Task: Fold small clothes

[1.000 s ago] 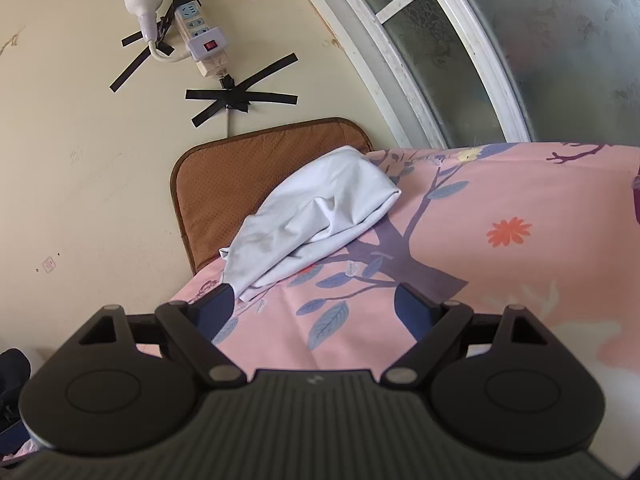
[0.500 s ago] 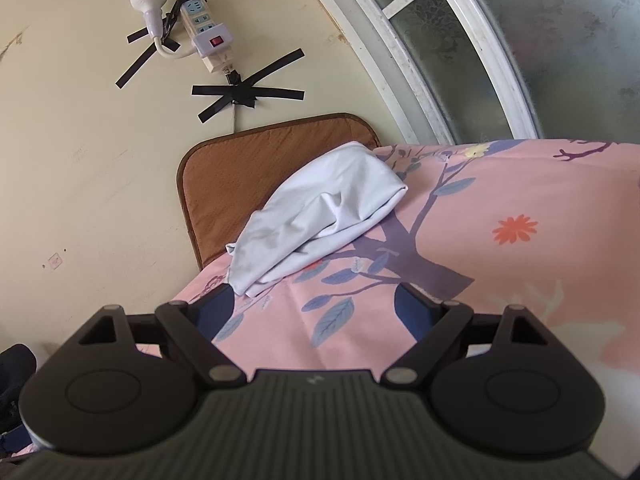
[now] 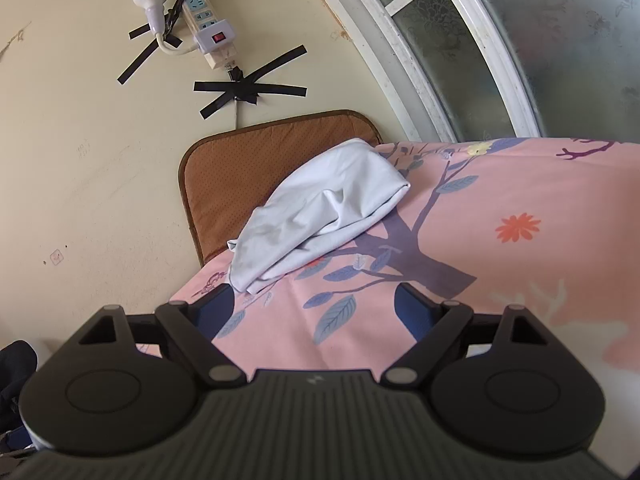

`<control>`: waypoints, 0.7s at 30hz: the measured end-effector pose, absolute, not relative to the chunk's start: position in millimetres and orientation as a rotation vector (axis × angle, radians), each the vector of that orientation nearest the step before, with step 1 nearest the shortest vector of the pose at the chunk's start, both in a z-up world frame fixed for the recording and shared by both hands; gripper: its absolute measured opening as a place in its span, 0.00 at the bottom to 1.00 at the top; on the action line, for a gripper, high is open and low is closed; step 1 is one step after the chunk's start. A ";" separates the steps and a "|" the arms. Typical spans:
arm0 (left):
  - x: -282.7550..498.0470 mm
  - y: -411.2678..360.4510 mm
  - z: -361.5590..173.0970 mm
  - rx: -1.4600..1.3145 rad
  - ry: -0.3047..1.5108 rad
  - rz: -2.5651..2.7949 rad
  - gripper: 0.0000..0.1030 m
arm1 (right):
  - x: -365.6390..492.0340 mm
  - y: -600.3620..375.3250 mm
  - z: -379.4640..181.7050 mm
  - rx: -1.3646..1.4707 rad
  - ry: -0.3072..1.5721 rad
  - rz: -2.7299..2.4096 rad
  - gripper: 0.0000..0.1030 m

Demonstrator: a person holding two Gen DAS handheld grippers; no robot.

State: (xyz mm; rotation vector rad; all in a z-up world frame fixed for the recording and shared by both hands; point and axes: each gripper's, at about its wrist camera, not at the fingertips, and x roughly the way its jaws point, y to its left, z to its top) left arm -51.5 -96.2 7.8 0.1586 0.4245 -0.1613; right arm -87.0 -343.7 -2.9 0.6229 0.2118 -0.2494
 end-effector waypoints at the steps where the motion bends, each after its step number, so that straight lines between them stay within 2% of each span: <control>1: -51.4 -95.5 8.0 0.154 0.425 -0.164 1.00 | -87.2 -343.5 -2.9 0.623 0.212 -0.250 0.87; 21: -52.4 -97.1 7.7 0.153 0.428 -0.211 1.00 | -87.0 -344.4 -3.5 0.621 0.209 -0.246 0.87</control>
